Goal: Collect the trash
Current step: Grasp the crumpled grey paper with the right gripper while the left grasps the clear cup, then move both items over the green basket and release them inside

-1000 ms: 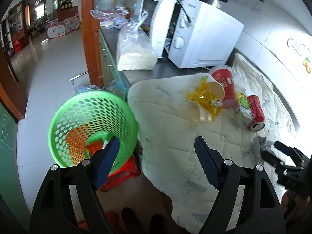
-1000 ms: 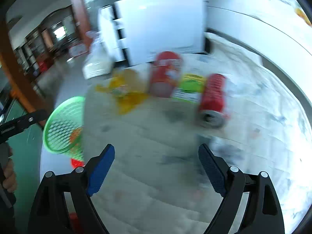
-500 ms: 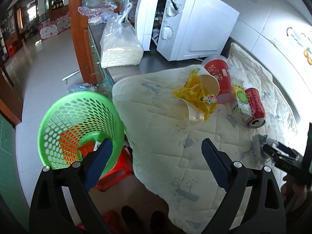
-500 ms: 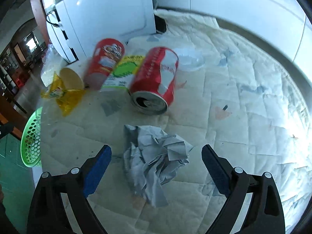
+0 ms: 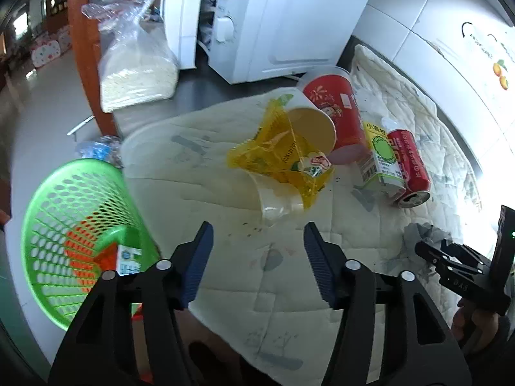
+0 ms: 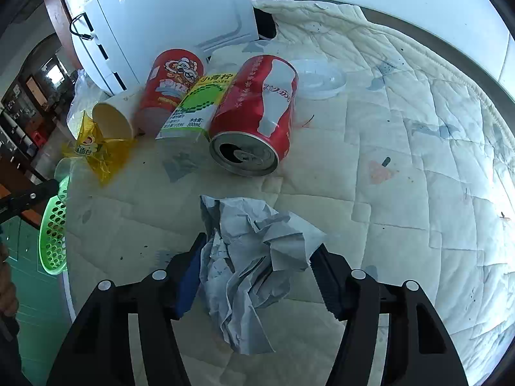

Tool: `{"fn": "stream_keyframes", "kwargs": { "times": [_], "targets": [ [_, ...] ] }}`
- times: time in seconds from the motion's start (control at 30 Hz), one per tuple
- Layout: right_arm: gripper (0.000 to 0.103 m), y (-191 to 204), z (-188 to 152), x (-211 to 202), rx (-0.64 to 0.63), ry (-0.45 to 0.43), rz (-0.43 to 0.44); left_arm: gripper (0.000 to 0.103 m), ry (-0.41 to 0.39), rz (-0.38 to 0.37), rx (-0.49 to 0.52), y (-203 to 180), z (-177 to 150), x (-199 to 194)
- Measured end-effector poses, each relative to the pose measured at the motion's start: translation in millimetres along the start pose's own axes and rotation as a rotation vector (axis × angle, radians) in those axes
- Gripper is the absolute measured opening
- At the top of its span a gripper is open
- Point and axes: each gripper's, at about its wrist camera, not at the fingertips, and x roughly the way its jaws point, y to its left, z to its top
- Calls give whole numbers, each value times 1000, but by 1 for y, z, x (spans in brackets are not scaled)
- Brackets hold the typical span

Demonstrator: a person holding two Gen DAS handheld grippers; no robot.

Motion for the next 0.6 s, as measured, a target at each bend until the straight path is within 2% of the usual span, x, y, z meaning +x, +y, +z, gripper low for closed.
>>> {"fn": "stream_keyframes", "kwargs": {
  "times": [0.1,0.2,0.3,0.4,0.43,0.6],
  "targets": [
    [59,1,-2,-1,-2,1,2,53,-2,-23,3,-1,2,6],
    [57,1,-2,-2,-6,-2,0,45,-2,-55,10,-2,3,12],
    [56,2,-2,-3,-12,-4,-6,21,1,-75,19,-4,4,17],
    [54,5,-2,-6,-17,-7,-8,11,-7,-80,22,-6,2,15],
    [53,6,-2,-8,-19,-10,-5,3,-10,-88,18,-6,1,14],
    [51,16,-3,-14,-40,-17,7,1,-35,-94,-9,0,-7,-1]
  ]
}}
